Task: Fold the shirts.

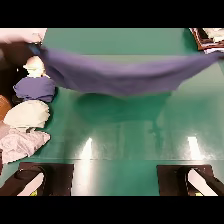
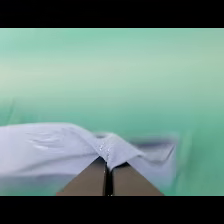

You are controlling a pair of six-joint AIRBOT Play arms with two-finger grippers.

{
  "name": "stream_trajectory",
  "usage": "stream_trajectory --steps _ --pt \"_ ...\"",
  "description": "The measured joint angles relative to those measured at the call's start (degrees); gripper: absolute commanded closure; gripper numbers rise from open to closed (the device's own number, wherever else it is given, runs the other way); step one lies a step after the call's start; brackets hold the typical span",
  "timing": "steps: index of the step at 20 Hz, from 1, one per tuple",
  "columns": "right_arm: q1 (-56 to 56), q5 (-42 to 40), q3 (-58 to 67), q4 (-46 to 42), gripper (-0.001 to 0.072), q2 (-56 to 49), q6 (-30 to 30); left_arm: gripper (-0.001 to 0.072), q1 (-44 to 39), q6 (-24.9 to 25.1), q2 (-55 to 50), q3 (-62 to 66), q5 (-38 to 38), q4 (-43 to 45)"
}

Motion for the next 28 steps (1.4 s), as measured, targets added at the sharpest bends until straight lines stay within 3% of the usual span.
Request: stream_trajectory --steps 5,10,17,24,28 --pt "-4.02 -2.19 20.46 -2.97 0.0699 3.78 1.51 0.0679 -0.02 -1.09 0.92 25.22 5.25 1.33" --pt "-10.36 -1.29 26.62 -4.63 0.0700 7.72 3.39 0.0679 -0.02 -2.75 1.20 33.99 6.73 1.16" --pt "-9.84 3.63 16.15 -4.70 0.0700 4.17 4.72 0.0678 -0.09 -4.31 -2.08 16.63 3.19 1.90" --pt "4.52 7.69 2.60 -13.29 0.0700 -15.89 6.43 0.0678 0.00 -4.31 -21.46 -0.57 -0.39 3.10" --pt "9.03 1.92 2.08 -15.72 0.0700 -28.83 8.96 0.0678 -0.02 -0.92 -34.27 -2.62 3.52 3.19"
